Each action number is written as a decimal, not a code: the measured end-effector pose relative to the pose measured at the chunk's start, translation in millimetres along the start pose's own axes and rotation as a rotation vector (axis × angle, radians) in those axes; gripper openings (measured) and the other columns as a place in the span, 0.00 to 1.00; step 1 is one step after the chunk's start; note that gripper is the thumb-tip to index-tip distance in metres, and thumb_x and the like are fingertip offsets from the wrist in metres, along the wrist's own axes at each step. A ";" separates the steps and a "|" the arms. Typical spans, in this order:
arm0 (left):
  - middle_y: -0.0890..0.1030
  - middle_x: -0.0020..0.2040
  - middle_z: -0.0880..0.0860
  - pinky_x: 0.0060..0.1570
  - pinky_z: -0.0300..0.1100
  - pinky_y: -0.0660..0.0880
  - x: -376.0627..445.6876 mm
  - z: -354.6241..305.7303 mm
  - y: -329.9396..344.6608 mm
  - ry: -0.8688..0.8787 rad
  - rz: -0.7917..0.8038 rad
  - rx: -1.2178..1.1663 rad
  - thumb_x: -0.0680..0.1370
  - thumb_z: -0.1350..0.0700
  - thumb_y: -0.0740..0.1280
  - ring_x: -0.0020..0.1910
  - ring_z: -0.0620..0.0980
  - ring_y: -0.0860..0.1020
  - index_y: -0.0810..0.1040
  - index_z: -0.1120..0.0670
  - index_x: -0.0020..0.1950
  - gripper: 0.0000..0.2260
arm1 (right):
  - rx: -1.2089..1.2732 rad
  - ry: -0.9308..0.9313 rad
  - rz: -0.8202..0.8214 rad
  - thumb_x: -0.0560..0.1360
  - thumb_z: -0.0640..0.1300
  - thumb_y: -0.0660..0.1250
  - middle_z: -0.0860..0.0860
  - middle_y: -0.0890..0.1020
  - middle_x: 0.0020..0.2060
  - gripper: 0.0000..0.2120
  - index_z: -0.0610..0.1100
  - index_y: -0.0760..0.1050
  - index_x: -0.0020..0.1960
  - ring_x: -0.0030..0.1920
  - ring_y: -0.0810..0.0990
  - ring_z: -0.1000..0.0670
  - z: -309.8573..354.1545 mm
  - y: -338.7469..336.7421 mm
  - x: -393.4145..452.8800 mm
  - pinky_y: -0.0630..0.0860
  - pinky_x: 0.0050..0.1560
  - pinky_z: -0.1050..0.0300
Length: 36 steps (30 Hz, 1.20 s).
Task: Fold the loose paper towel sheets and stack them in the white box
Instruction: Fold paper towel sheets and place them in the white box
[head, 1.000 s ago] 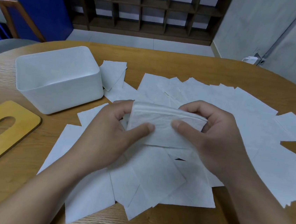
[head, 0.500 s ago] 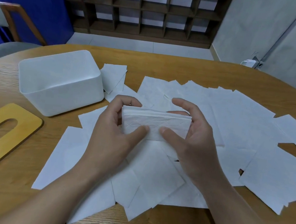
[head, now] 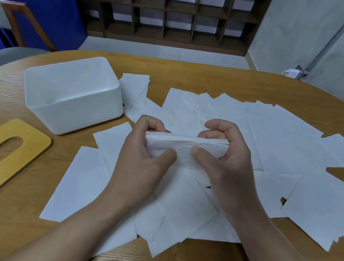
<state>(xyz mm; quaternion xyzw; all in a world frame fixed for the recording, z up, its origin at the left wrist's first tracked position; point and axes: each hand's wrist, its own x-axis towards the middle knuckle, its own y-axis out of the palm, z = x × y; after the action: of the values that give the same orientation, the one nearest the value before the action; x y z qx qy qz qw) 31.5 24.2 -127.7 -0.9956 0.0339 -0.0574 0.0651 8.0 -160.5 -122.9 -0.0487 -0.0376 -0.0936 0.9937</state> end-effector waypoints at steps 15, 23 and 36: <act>0.89 0.48 0.48 0.43 0.39 0.80 7.2 -8.8 -15.1 -0.104 -0.043 -0.074 0.84 0.61 0.72 0.43 0.46 0.87 0.73 0.46 0.70 0.19 | -0.015 0.071 0.031 0.83 0.40 0.74 0.47 0.91 0.47 0.06 0.42 0.81 0.59 0.39 0.86 0.45 8.0 -18.8 10.6 0.85 0.41 0.48; 0.82 0.48 0.49 0.41 0.58 0.84 -1.2 -13.3 -31.8 0.073 -0.052 0.327 0.83 0.55 0.75 0.38 0.51 0.86 0.64 0.35 0.72 0.27 | -0.057 0.092 -0.082 0.82 0.44 0.76 0.50 0.89 0.46 0.17 0.51 0.76 0.68 0.33 0.86 0.45 10.9 -10.5 14.0 0.82 0.40 0.59; 0.76 0.40 0.49 0.38 0.42 0.72 6.3 -19.6 -81.9 0.161 -0.160 0.258 0.81 0.57 0.76 0.37 0.52 0.74 0.84 0.46 0.52 0.06 | -0.103 0.000 -0.125 0.79 0.39 0.78 0.53 0.84 0.51 0.06 0.45 0.82 0.53 0.37 0.90 0.45 40.9 35.5 17.6 0.79 0.43 0.65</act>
<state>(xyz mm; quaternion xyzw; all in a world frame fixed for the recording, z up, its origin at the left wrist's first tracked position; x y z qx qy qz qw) 40.2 102.3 -96.7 -0.9707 -0.0481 -0.1461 0.1848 29.3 -124.8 -83.9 -0.0973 -0.0356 -0.1571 0.9821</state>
